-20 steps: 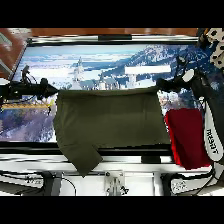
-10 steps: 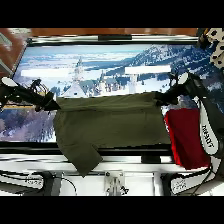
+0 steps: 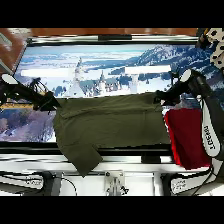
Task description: Fold the shirts.
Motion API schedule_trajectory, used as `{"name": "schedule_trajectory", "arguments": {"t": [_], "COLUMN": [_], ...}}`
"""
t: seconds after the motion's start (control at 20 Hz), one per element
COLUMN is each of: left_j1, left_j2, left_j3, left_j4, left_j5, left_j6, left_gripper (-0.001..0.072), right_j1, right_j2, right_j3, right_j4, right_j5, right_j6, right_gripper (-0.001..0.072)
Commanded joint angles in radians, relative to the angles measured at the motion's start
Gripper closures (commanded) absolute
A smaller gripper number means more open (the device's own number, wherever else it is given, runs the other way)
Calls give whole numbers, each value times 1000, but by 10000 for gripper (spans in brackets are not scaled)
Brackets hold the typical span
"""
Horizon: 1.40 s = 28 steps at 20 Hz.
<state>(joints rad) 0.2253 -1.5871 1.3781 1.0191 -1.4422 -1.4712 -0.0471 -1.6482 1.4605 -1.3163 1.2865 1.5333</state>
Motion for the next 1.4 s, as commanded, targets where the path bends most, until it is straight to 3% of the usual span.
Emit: {"name": "schedule_trajectory", "arguments": {"t": [0.0,0.2,0.35,0.55,0.65,0.75,0.95,1.35], "left_j1": [3,19,47,122,152,179,184,88], "left_j2": [44,125,227,524,624,672,675,586], "left_j3": [138,252,95,-489,-723,-865,-954,-955], "left_j4": [2,42,134,-17,-28,-29,4,55], "left_j5": [-13,-129,-253,-66,-33,-21,10,29], "left_j6": [17,23,46,87,148,198,229,185], "left_gripper": [303,228,228,227,225,167,168,168], "right_j1": [-2,-2,-53,-198,-228,-238,-238,-238], "right_j2": [72,160,181,268,316,363,380,379], "right_j3": [70,94,64,-188,-294,-366,-381,-382], "right_j4": [-27,-196,-195,12,28,28,35,31], "right_j5": [48,145,300,285,278,229,146,40], "right_j6": [-31,-68,-110,-129,-158,-181,-179,-158], "right_gripper": [109,109,109,108,109,109,109,109]}}
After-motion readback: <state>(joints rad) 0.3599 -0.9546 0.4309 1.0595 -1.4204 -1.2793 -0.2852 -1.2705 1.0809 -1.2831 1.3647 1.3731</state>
